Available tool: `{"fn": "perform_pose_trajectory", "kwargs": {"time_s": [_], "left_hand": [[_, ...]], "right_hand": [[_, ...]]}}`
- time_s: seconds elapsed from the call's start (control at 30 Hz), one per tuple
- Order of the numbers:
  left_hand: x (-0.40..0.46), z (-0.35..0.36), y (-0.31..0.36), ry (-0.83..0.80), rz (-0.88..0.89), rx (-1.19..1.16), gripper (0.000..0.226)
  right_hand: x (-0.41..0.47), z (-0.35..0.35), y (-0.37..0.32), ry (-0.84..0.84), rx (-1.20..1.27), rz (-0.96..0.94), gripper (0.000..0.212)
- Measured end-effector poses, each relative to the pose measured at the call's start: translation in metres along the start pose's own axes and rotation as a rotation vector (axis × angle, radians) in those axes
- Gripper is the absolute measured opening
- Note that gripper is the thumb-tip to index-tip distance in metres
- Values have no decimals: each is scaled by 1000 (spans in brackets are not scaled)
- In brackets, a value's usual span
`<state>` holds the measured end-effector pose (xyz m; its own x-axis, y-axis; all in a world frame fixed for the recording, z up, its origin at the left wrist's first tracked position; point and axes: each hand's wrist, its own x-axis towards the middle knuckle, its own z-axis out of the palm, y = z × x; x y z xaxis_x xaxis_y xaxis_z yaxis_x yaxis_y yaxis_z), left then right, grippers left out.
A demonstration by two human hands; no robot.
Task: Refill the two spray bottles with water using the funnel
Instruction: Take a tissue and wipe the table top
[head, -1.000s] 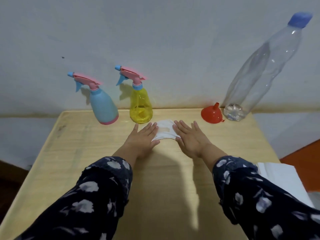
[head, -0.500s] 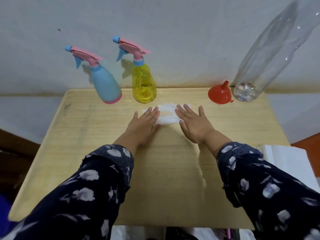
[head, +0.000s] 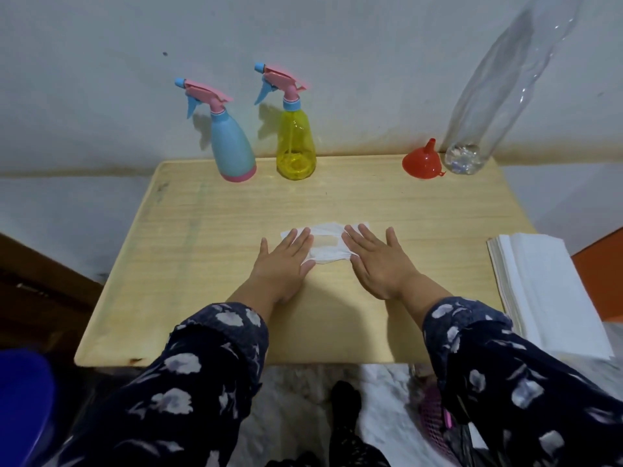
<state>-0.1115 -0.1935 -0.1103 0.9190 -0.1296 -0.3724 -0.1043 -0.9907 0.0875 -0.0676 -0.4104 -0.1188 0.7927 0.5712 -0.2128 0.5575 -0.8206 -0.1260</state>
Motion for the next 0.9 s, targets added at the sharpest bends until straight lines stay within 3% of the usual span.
{"fn": "perform_pose_trajectory", "kwargs": {"time_s": [0.4, 0.6, 0.9], "left_hand": [[-77, 30, 9, -5, 46, 16, 56], [-105, 40, 16, -24, 68, 9, 57], [-143, 57, 30, -3, 82, 14, 58]], "right_hand": [[-73, 16, -52, -5, -1, 29, 54], [-99, 26, -65, 1, -27, 37, 86], [-136, 37, -82, -10, -66, 31, 88]]}}
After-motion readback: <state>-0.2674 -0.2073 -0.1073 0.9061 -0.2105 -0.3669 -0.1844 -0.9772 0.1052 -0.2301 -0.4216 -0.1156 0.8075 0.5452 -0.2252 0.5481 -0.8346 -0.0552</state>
